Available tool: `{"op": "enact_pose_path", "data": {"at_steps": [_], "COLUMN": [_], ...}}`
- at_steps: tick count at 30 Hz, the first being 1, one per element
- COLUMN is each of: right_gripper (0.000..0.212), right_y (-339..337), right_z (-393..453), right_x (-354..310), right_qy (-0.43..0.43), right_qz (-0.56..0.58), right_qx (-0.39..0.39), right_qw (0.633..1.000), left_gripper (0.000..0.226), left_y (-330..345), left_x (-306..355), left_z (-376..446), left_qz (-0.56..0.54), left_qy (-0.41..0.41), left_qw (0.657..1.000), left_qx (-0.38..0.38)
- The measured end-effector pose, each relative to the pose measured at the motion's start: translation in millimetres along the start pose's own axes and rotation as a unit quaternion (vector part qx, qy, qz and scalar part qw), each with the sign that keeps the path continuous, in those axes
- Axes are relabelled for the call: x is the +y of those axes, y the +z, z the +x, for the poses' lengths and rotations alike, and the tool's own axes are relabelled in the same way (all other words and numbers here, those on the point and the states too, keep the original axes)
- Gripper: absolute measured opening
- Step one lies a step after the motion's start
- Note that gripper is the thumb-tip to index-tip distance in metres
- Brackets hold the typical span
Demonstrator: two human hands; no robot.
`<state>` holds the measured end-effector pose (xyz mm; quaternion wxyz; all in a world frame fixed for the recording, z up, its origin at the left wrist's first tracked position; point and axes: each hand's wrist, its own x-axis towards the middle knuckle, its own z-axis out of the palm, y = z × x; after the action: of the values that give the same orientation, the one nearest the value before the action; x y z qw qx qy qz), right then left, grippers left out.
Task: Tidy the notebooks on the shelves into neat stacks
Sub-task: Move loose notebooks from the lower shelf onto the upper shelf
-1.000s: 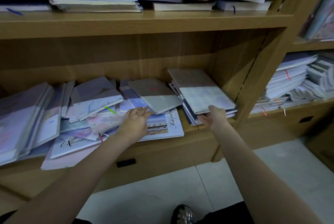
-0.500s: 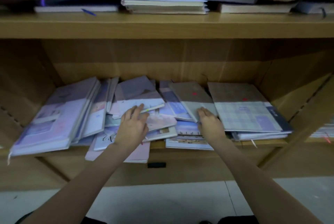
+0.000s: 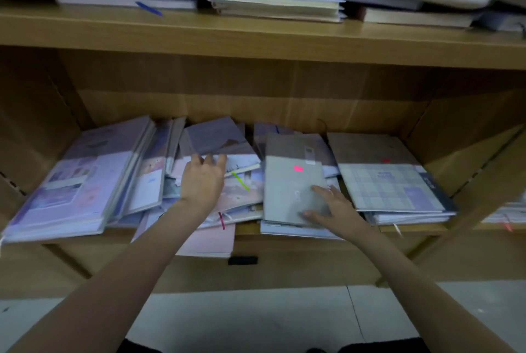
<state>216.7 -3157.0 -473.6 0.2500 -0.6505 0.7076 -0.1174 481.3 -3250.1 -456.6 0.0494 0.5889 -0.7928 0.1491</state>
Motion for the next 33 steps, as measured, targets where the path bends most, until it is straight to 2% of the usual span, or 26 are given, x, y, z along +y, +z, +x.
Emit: {"op": "enact_pose_path", "data": {"at_steps": [2,5,7,9,11,13,14,16,21,26,29,31,33], "right_gripper": [0.084,0.079,0.079,0.082,0.078,0.067,0.063,0.061,0.061,0.031,0.033,0.027,0.037], "right_y": [6.5,6.8,6.5,8.4,8.9,3.0,-1.1,-7.0,-9.6,-16.6,-18.4,-17.0,-12.5], "right_z": [2.3,9.6,13.7,13.5,8.4,0.9,-2.3,-9.1,-31.2,-49.0,-48.3,-44.1,-37.8], "right_x": [6.5,-8.3,-18.3,-24.2,-27.1,-31.3,-31.6,-30.1,-22.4,-23.6,-29.5,-38.6,-45.1], "right_qy": [0.052,0.085,0.108,0.116,0.124,0.121,0.113,0.093,0.05,0.069,0.073,0.087,0.11], "right_qz": [0.062,0.064,0.151,0.274,0.401,0.514,0.543,0.548,0.489,0.526,0.554,0.551,0.548], "right_qx": [0.02,0.043,0.079,0.124,0.142,0.127,0.115,0.11,0.111,0.087,0.055,0.054,0.058], "right_qw": [0.997,0.993,0.979,0.947,0.896,0.839,0.824,0.824,0.864,0.843,0.827,0.828,0.827], "left_gripper": [0.049,0.055,0.055,0.055,0.058,0.064,0.067,0.065,0.063,0.076,0.081,0.079,0.066], "left_y": [-5.1,-8.9,-15.6,-25.5,-28.8,-30.6,-33.6,-43.0,-69.3,-57.9,-48.6,-45.4,-41.8], "left_x": [-0.9,-5.5,-6.2,-6.8,-11.1,-19.1,-22.0,-24.8,-6.1,42.0,61.1,65.3,61.3], "left_z": [-4.2,-11.3,-20.0,-29.6,-40.1,-51.1,-57.0,-67.4,-80.9,-80.1,-83.4,-89.9,-93.7], "left_qz": [0.021,0.04,0.028,0.018,0.0,-0.03,-0.045,-0.07,-0.096,-0.09,-0.119,-0.149,-0.165], "left_qy": [0.026,0.044,0.047,0.047,0.041,0.03,0.029,0.035,0.105,0.214,0.248,0.269,0.288], "left_qw": [0.999,0.994,0.994,0.994,0.996,0.998,0.997,0.995,0.977,0.962,0.952,0.943,0.935], "left_qx": [0.03,0.093,0.094,0.094,0.075,0.052,0.046,0.057,0.16,0.146,0.137,0.127,0.128]}}
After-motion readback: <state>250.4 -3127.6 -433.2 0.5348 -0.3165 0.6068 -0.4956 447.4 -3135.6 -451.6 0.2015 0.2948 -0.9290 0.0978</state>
